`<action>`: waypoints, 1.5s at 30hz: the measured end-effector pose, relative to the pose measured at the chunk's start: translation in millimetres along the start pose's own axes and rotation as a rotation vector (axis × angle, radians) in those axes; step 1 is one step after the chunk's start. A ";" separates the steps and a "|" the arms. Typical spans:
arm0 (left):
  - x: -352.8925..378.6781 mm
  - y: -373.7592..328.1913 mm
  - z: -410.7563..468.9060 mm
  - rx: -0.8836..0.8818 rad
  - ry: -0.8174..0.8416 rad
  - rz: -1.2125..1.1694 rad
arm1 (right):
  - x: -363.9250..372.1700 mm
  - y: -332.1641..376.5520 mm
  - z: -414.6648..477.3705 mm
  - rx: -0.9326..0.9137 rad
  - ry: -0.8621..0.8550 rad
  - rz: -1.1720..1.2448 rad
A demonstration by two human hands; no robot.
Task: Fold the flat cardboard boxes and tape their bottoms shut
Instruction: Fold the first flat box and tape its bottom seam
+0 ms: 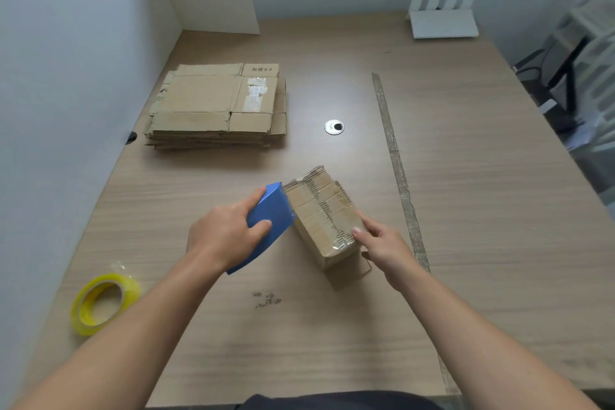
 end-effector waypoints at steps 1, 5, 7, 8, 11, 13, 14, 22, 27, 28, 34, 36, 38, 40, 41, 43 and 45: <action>-2.4 2.0 0.0 0.005 -0.010 0.003 | -3.7 2.6 1.5 -0.019 0.012 -0.022; -14.7 12.3 4.0 0.009 -0.075 0.008 | -18.2 13.6 13.4 -0.093 0.082 -0.195; -19.5 17.4 8.3 -0.009 -0.090 0.011 | -22.4 24.7 19.9 -0.174 0.066 -0.350; -20.5 18.7 10.1 -0.015 -0.087 0.012 | -22.4 31.7 23.3 -0.241 0.038 -0.473; -17.1 16.6 11.6 -0.003 -0.061 0.014 | -7.8 51.1 21.4 -0.430 -0.049 -0.912; -12.1 14.5 11.0 0.006 -0.040 0.015 | 12.0 58.0 7.5 -0.581 -0.071 -1.077; -10.0 14.6 11.0 0.003 -0.031 0.012 | 23.8 57.9 -2.1 -0.664 -0.056 -1.101; -10.1 23.8 13.1 -0.040 -0.040 -0.018 | 64.2 29.8 -21.4 -0.792 0.110 -1.289; -12.7 28.2 14.7 -0.047 -0.048 -0.027 | 43.8 45.0 -3.8 -0.829 0.238 -1.385; -12.8 29.6 14.7 -0.044 -0.052 -0.026 | 41.1 47.8 -2.9 -0.817 0.230 -1.363; -10.7 35.3 11.3 -0.008 -0.057 -0.043 | 58.3 39.5 -18.8 -0.654 0.054 -1.202; -9.6 34.7 9.3 0.008 -0.052 -0.071 | 66.2 36.3 -21.5 -0.633 -0.005 -1.209; -9.8 34.1 7.4 0.031 -0.056 -0.093 | 70.9 37.7 -22.7 -0.647 -0.016 -1.193; -10.4 34.6 4.9 0.053 -0.062 -0.116 | 71.6 39.2 -22.4 -0.698 0.022 -1.191; -10.5 35.5 3.4 0.064 -0.064 -0.127 | 69.5 39.5 -21.2 -0.728 0.048 -1.205; -11.3 37.4 -0.1 0.091 -0.066 -0.155 | 60.1 37.8 -17.0 -0.764 0.117 -1.234; -14.6 37.5 -5.0 0.152 -0.089 -0.203 | 48.7 35.6 -12.5 -0.802 0.231 -1.231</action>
Point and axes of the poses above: each hand's wrist, its own z-axis towards the middle knuckle, its own x-axis out of the palm, y = z × x, the point moved 4 cm from there along z, towards the middle knuckle, and after that the axes turned 11 degrees about -y, right-handed, at the moved point
